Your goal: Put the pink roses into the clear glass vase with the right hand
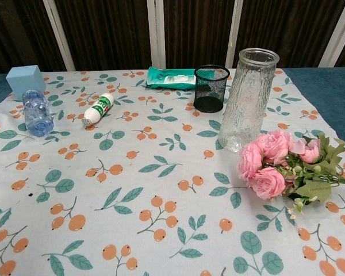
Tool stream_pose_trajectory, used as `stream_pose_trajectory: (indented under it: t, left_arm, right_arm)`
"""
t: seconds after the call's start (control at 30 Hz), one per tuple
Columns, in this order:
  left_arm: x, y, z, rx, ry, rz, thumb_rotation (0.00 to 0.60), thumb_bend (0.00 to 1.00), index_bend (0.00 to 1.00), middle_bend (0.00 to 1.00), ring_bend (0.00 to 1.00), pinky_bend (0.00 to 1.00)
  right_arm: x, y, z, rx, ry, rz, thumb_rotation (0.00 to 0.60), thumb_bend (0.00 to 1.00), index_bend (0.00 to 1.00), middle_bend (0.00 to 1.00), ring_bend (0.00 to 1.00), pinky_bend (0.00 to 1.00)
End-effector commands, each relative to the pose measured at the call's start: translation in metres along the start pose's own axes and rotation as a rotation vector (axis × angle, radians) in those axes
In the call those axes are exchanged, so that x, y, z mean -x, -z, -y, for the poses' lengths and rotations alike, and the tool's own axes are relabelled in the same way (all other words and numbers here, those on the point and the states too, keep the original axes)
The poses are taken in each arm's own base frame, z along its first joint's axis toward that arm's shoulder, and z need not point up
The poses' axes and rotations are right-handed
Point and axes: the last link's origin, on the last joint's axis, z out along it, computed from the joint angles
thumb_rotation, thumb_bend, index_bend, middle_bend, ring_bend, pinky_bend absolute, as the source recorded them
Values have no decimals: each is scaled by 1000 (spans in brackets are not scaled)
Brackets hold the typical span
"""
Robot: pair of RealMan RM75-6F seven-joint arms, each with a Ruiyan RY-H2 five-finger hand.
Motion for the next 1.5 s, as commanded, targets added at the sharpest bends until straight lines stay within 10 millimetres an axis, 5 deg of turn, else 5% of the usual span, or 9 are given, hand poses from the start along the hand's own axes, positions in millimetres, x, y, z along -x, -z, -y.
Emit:
stream_pose_trajectory:
  t: [0.03, 0.43, 0.77, 0.93, 1.07, 1.5]
  left_arm:
    - [0, -1, -1, 4, -12, -6, 600, 0, 0, 0, 0, 0]
    - [-1, 0, -2, 14, -24, -27, 600, 0, 0, 0, 0, 0]
    - [0, 1, -2, 11, -7, -17, 600, 0, 0, 0, 0, 0]
    - [-1, 2, -2, 13, -6, -23, 600, 0, 0, 0, 0, 0]
    - [-2, 2, -1, 13, -2, -21, 600, 0, 0, 0, 0, 0]
    - [-3, 2, 2, 13, 17, -12, 600, 0, 0, 0, 0, 0]
  right_arm:
    - [0, 1, 0, 3, -4, 2, 600, 282, 0, 0, 0, 0]
    - [-2, 2, 4, -2, -67, 18, 600, 282, 0, 0, 0, 0]
    - [1, 3, 35, -77, -255, 176, 600, 278, 0, 0, 0, 0]
    - [15, -11, 65, -154, -248, 266, 600, 278, 0, 0, 0, 0]
    - [43, -26, 107, -248, -216, 335, 600, 278, 0, 0, 0, 0]
    - [81, -48, 143, -248, -223, 374, 600, 278, 0, 8, 0, 1]
